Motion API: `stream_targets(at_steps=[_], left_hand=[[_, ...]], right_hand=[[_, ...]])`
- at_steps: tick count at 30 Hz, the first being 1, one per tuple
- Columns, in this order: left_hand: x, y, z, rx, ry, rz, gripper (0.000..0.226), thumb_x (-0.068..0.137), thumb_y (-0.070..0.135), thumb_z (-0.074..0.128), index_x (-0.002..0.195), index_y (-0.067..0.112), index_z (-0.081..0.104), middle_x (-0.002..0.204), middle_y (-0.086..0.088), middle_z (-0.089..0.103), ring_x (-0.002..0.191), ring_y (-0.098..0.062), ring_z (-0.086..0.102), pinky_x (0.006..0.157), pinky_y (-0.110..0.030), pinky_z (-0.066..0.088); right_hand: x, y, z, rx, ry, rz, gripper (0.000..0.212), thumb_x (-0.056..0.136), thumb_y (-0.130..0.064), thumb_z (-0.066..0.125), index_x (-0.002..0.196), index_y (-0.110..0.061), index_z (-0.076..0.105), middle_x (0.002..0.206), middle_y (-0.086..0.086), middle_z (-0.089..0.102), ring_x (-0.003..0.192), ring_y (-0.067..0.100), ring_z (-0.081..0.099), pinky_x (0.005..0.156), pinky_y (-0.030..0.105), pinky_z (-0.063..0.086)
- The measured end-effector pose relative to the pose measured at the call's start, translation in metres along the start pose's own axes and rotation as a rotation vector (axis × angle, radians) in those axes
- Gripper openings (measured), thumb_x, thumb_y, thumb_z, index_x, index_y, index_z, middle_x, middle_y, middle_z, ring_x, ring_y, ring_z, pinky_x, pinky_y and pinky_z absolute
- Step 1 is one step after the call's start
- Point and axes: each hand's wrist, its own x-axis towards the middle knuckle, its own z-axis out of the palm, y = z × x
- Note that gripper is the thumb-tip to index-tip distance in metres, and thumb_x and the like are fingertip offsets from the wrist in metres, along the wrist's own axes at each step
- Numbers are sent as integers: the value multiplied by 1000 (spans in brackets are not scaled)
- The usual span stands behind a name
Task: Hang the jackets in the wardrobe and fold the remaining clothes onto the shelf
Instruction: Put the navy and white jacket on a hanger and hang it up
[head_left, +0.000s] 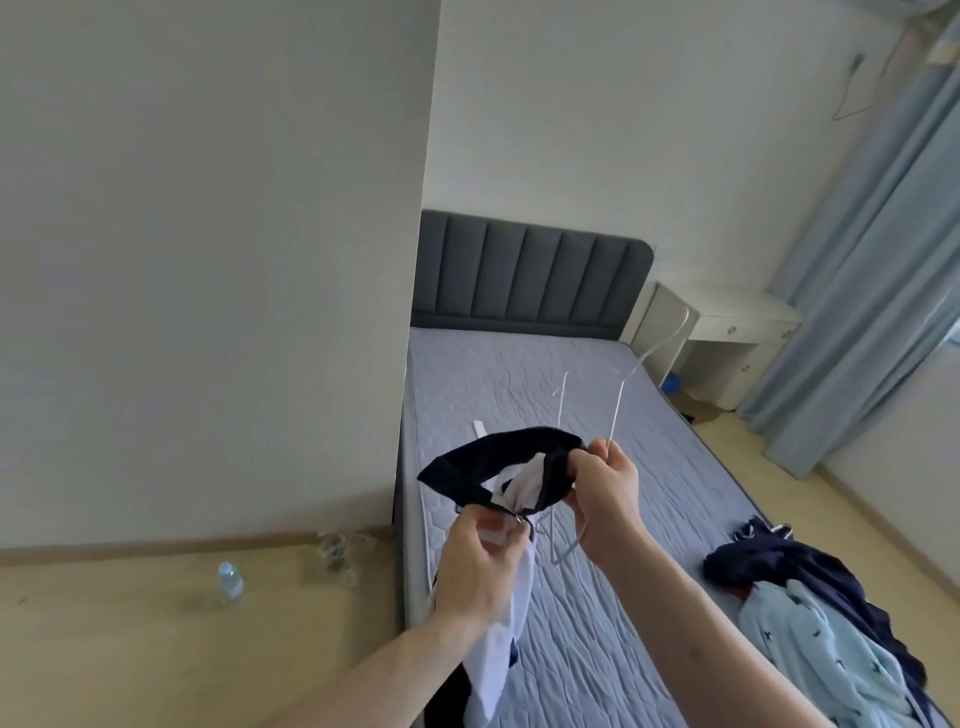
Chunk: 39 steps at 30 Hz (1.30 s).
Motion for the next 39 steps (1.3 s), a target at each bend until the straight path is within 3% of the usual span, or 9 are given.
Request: stream_targets(at_steps=[5,12,19,22,26,29,32,36,39], left_hand=[[-3,7,-3,3,45,77,10,89,38,76,84,30,70,83,26,72,83,6,67,70,-6,47],[-7,-6,-23,205,-23,105,7,91,37,74,85,37,71,77,26,71,79,9,65,69,-7,46],[-15,-17,-38,178,-324,-182,20,86,40,79,73,25,76,70,14,74,68,3,66,62,-8,43],[-22,-27,-35,252,-350,-254,26,82,47,81,73,23,75,71,11,75,73,-1,70,69,-12,47],[-20,-39,-44,412,-385,-288,33,81,56,76,64,27,71,66,15,72,57,4,62,56,-13,43],[-10,-42,-57,250,-435,-375,30,72,55,82,78,27,75,76,13,73,66,0,65,57,-16,45],[1,-39,-66,-116,-537,-508,46,69,59,80,97,23,73,96,5,69,86,-16,58,69,-26,40],[21,-38,-64,-307,-368,-694,62,70,66,80,103,15,68,90,-1,68,82,-21,61,66,-29,42],[34,-46,-55,-266,-173,-661,42,86,33,80,117,8,67,92,-5,74,78,-18,72,67,-30,53]], right_hand=[[-9,1,0,64,-2,11,39,80,14,43,72,-21,28,63,-3,30,65,18,30,73,38,42],[-21,13,7,217,24,91,40,82,17,40,70,-20,29,64,-1,31,57,13,33,60,28,44],[-22,17,6,265,88,126,42,83,18,36,70,-21,28,65,-2,29,56,12,28,50,23,36],[-23,18,8,252,104,128,40,85,14,37,70,-22,30,65,-3,30,56,12,29,49,23,33],[-24,18,5,260,86,122,40,89,13,38,72,-22,32,67,-6,31,56,10,29,49,19,33],[-25,17,-1,224,44,121,41,88,14,37,71,-23,32,65,-7,30,56,10,27,51,21,30],[-25,13,-8,127,-41,89,44,86,16,36,67,-23,29,57,-8,30,51,9,26,51,23,26],[-28,9,-14,15,-166,23,43,83,17,34,67,-22,29,57,-6,30,49,9,28,47,23,25],[-25,6,-20,-36,-225,-1,43,81,18,32,67,-23,31,58,-6,31,50,8,29,47,23,26]])
